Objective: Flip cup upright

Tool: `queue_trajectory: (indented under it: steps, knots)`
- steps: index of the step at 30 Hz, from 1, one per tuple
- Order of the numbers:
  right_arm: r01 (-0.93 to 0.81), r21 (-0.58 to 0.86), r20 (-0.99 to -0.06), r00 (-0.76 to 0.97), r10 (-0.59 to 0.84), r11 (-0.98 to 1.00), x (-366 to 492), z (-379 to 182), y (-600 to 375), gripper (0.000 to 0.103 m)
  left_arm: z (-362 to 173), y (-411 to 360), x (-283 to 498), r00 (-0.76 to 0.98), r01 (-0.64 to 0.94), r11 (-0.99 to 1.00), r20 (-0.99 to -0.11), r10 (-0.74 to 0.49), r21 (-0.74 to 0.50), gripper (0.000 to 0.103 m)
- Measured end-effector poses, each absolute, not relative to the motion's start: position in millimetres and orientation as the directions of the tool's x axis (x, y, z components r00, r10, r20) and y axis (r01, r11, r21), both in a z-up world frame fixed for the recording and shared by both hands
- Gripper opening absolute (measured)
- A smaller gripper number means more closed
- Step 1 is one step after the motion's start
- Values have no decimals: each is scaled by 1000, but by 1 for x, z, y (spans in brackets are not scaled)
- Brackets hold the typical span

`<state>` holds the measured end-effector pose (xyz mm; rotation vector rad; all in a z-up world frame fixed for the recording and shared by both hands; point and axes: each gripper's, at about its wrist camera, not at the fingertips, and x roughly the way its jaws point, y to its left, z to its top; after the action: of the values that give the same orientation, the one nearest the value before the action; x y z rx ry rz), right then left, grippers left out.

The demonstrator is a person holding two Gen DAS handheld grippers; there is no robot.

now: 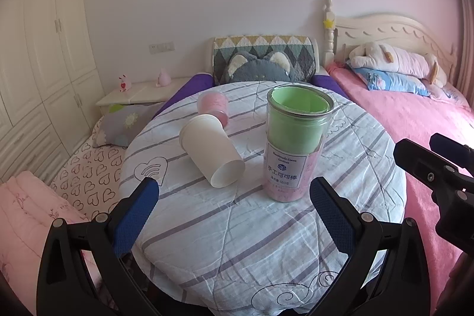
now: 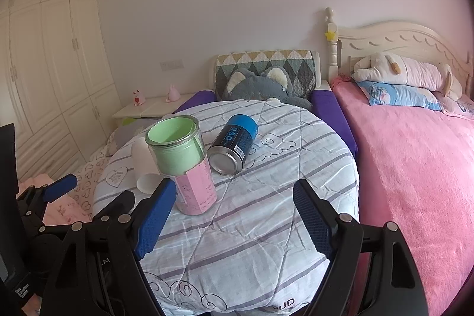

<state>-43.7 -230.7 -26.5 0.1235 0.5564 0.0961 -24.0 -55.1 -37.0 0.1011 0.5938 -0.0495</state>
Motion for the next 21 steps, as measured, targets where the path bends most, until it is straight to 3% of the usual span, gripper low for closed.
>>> queue_trajectory:
  steps: [21]
  knots:
    - [-75, 155, -532, 834, 147, 985, -27, -37, -239, 83, -48, -66, -4, 819, 69, 993, -574, 2, 101, 103]
